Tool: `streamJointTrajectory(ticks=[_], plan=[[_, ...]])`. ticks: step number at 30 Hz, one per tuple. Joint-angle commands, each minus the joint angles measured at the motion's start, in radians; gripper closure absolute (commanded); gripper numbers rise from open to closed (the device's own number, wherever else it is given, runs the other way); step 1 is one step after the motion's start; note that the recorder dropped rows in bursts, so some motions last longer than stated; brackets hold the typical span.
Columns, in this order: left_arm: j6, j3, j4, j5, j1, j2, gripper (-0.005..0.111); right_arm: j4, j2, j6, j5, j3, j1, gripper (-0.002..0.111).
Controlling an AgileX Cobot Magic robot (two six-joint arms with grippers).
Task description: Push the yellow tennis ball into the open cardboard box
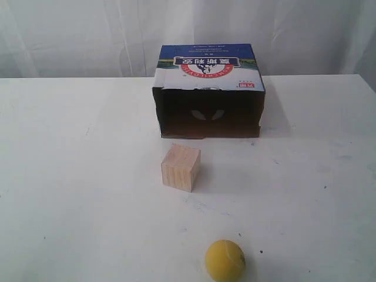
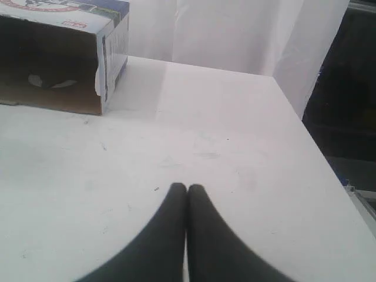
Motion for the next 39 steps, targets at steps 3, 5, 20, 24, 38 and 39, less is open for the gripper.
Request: streamJointTrajectory(ticks=[3, 5, 20, 24, 38, 39], plan=[[0.002, 0.004, 0.002, 0.015, -0.005, -0.005, 0.107, -0.002, -0.005, -0.003, -0.005, 0.005, -0.001, 0.108], [0.002, 0.004, 0.002, 0.015, -0.005, -0.005, 0.107, -0.002, -0.005, -0.003, -0.005, 0.005, -0.001, 0.108], [0.002, 0.004, 0.002, 0.015, -0.005, -0.005, 0.107, 0.012, -0.005, 0.148, -0.097, -0.201, -0.001, 0.108], [0.002, 0.004, 0.002, 0.015, -0.005, -0.005, 0.107, 0.012, -0.005, 0.186, 0.042, -0.326, -0.001, 0.108], [0.002, 0.004, 0.002, 0.015, -0.005, -0.005, 0.107, 0.422, 0.044, 0.019, 0.495, -0.551, -0.001, 0.108], [0.002, 0.004, 0.002, 0.015, -0.005, -0.005, 0.107, 0.453, 0.058, -0.017, 0.498, -0.551, -0.001, 0.108]])
